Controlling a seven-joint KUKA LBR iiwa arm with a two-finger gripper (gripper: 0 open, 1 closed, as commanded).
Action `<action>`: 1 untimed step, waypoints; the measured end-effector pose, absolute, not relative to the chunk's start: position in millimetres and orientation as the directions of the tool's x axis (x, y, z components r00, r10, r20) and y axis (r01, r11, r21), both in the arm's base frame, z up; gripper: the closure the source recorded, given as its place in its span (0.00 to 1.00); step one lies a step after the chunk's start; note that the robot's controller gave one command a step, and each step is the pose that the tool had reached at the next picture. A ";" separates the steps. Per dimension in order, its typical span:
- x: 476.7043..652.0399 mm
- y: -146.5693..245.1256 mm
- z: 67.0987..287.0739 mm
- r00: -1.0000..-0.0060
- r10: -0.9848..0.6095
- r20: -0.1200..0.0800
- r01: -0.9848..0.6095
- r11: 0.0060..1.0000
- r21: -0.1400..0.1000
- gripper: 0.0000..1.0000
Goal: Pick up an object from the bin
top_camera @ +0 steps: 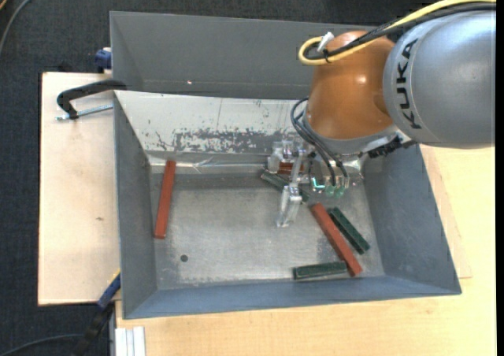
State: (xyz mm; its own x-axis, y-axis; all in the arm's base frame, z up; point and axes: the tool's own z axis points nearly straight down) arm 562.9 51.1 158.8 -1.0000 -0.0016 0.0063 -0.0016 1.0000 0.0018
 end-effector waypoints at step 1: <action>587.3 -10.2 161.5 -1.000 0.016 -0.008 0.016 1.000 -0.002 0.00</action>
Offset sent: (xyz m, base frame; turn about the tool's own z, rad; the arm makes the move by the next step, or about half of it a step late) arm 0.0222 -0.0575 0.0014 0.0119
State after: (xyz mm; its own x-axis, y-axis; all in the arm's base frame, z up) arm 587.3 -10.2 161.5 -0.9998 0.0164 -0.0079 0.0165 0.9999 -0.0018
